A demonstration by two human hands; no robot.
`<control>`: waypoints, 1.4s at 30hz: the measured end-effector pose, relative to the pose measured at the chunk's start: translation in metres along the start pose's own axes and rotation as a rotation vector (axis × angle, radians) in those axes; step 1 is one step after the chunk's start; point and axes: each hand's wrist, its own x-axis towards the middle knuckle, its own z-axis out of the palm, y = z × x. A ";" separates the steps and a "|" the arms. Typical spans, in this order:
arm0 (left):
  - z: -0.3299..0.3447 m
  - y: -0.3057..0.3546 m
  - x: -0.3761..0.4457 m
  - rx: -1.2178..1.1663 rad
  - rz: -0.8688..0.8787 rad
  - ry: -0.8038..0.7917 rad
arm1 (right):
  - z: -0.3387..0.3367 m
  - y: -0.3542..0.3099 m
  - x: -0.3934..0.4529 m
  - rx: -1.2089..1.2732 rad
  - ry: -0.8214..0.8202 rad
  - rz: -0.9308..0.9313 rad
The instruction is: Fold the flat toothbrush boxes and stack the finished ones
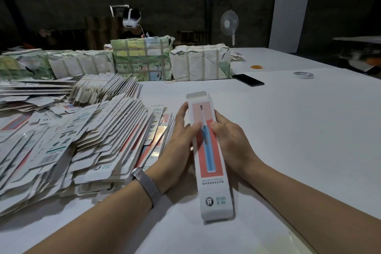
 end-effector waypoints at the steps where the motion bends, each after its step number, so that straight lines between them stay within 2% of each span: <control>1: -0.001 0.000 0.001 -0.013 -0.006 0.029 | 0.000 0.000 0.000 0.010 -0.011 -0.001; 16: -0.004 0.002 0.000 0.018 0.002 0.065 | -0.003 -0.007 -0.001 0.203 -0.048 0.003; 29: -0.001 0.007 -0.005 0.008 -0.078 -0.054 | -0.007 0.000 0.005 0.299 0.006 0.084; 38: -0.005 0.001 -0.002 0.062 -0.072 -0.062 | -0.008 0.007 0.008 0.319 0.110 0.128; 42: -0.005 0.000 0.000 0.069 -0.074 -0.062 | -0.009 0.007 0.007 0.359 0.165 0.092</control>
